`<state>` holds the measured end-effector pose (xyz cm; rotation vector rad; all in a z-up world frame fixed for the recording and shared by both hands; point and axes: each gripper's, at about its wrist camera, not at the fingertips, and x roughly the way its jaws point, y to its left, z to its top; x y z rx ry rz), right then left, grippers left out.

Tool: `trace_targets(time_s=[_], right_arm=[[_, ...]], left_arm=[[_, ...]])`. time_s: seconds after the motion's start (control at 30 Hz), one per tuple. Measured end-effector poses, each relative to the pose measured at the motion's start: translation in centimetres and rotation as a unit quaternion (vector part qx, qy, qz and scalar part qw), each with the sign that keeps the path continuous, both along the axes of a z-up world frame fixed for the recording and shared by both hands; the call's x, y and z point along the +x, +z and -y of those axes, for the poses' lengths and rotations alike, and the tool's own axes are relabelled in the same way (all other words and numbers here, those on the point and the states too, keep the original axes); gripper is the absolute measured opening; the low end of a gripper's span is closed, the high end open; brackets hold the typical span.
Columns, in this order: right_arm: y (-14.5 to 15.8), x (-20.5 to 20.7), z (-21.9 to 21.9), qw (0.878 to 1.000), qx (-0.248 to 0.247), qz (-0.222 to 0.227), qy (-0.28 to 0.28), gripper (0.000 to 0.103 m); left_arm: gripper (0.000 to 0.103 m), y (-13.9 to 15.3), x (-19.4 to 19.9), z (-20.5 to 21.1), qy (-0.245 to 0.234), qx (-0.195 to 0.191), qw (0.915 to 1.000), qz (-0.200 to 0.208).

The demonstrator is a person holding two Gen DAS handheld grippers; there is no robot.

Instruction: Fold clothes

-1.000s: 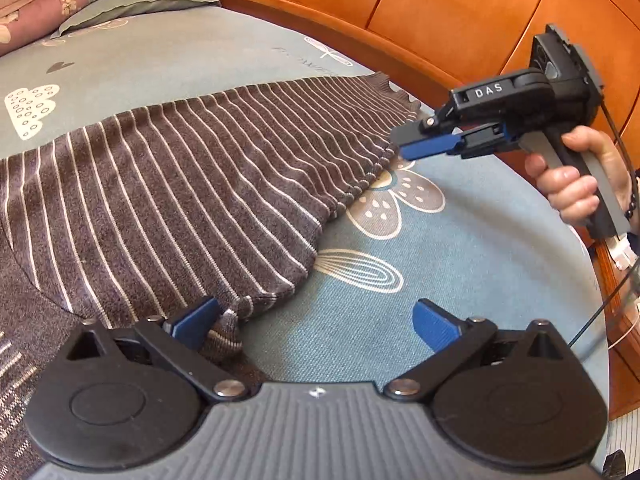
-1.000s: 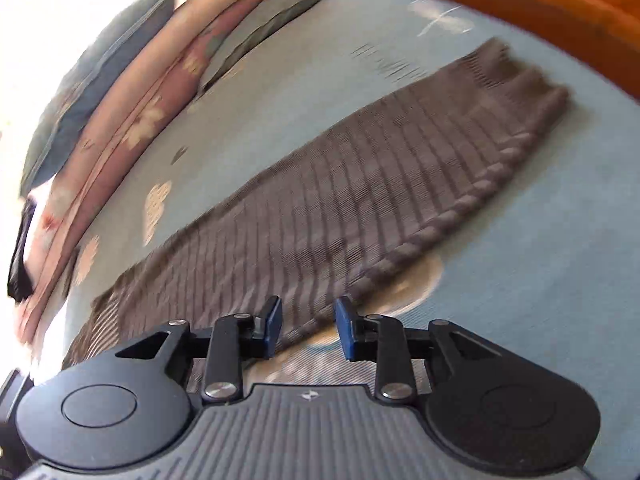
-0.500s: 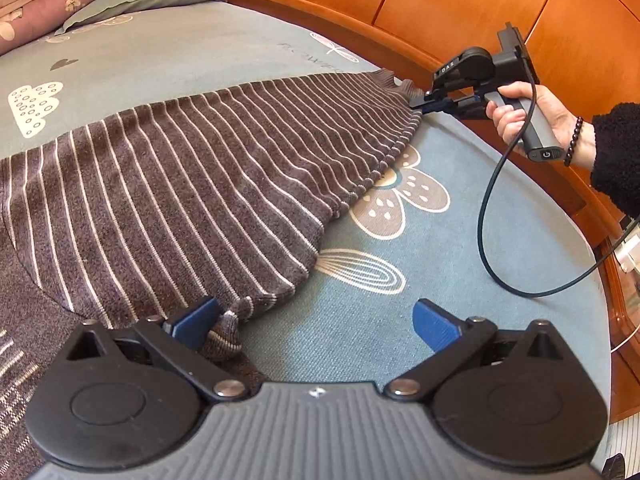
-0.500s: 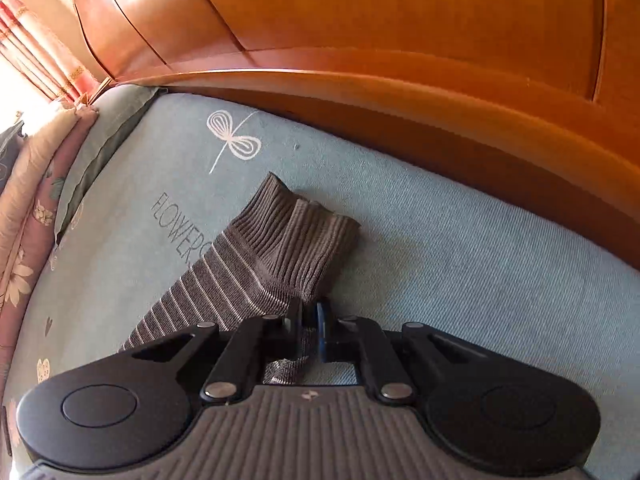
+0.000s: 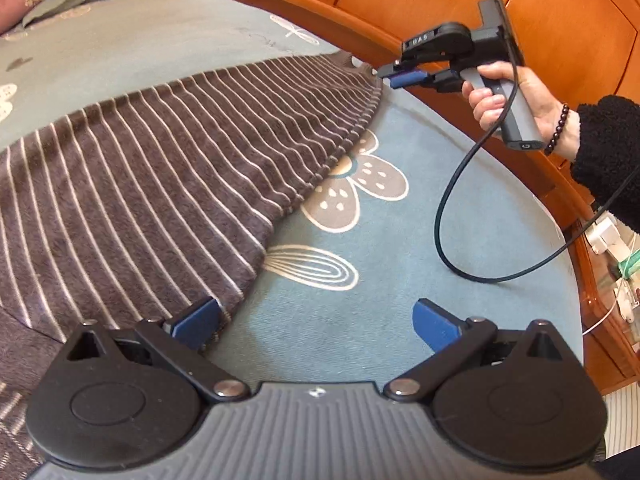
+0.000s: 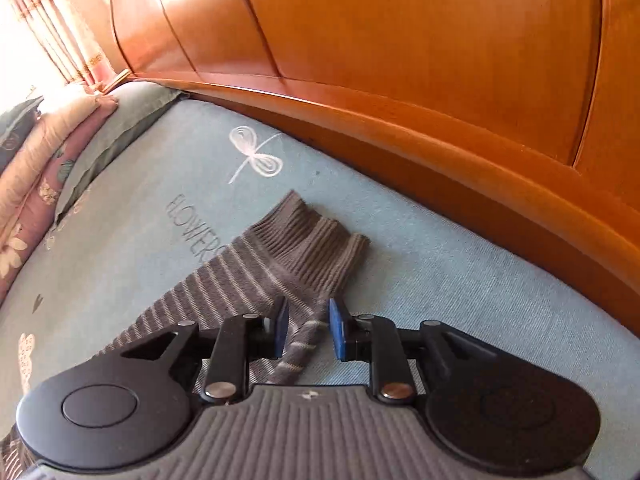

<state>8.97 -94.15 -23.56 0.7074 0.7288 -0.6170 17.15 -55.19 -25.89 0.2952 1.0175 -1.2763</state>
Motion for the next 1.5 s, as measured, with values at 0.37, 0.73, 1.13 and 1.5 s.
trace_targets(time_s=[0.37,0.73,1.13,1.5], right_arm=[[-0.7,6.1,-13.8,0.954,0.105,0.043,0.277,0.037],[-2.8,3.8,-18.6,0.931,0.171,-0.004,0.321,0.034],[1.3,0.0,-20.3,0.947,0.130,-0.024,0.294,0.050],[8.3,5.3,-33.3,0.923,-0.055,-0.026,0.379,0.034]], left_arm=[[0.102,3.2,2.3,-4.2,0.105,-0.064,0.9924,-0.002],[0.102,1.3,1.4,-5.5,0.157,-0.058,0.9849,-0.047],[0.102,3.2,-0.6,-14.6,0.304,-0.014,0.9524,0.005],[0.102,3.9,0.5,-27.4,0.409,0.050,0.9082,0.075]])
